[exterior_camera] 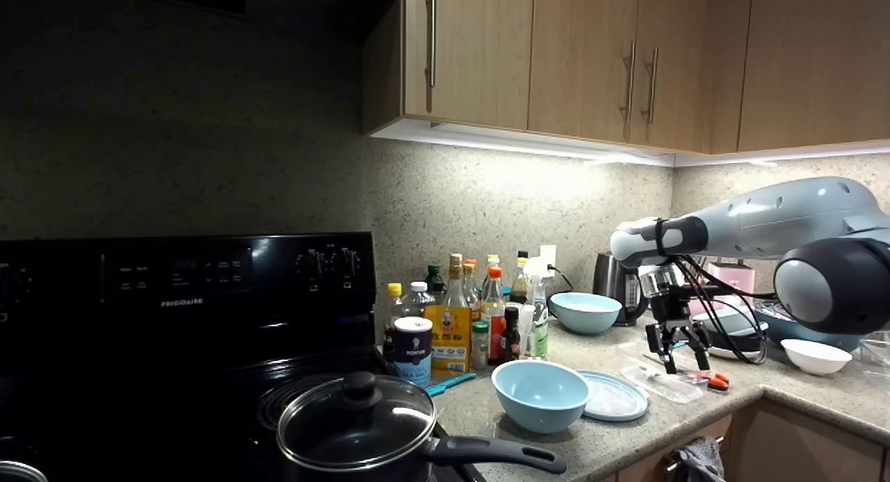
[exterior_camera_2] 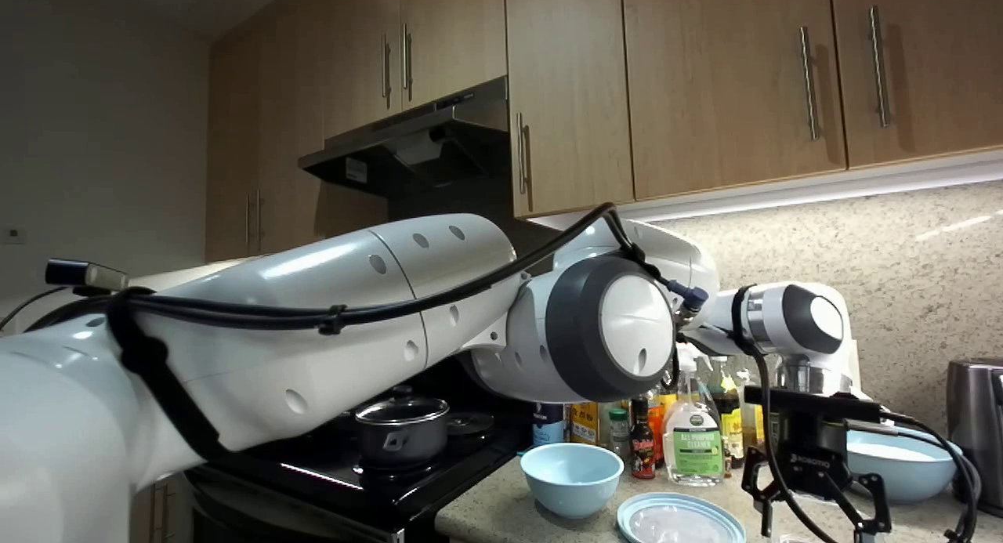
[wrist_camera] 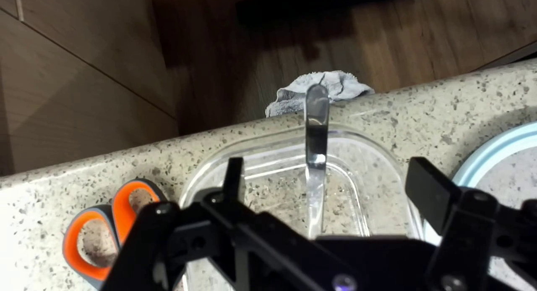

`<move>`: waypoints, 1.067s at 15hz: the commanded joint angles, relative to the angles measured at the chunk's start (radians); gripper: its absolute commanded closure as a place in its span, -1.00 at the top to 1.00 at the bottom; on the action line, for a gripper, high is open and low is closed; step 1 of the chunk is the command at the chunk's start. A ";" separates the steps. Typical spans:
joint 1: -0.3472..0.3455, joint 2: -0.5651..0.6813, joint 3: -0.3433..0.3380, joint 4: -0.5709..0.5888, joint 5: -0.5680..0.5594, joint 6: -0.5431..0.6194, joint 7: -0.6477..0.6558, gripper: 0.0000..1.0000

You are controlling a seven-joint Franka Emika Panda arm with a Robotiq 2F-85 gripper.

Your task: Put the spoon on the white plate

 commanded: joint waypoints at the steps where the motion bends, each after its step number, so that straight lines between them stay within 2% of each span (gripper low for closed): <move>1: 0.002 0.000 -0.001 -0.005 -0.018 0.017 -0.080 0.33; 11: -0.005 -0.003 -0.001 -0.006 -0.006 0.014 -0.099 -0.95; 12: -0.004 -0.003 -0.002 -0.007 -0.007 0.013 -0.097 -0.07; 13: -0.003 -0.003 -0.004 -0.008 -0.009 0.014 -0.093 -0.15; 14: -0.005 -0.003 -0.003 -0.009 -0.008 0.014 -0.094 -0.12; 15: -0.007 -0.002 -0.001 -0.009 -0.005 0.017 -0.093 -0.71; 16: -0.009 -0.002 0.000 -0.010 -0.002 0.015 -0.090 -0.73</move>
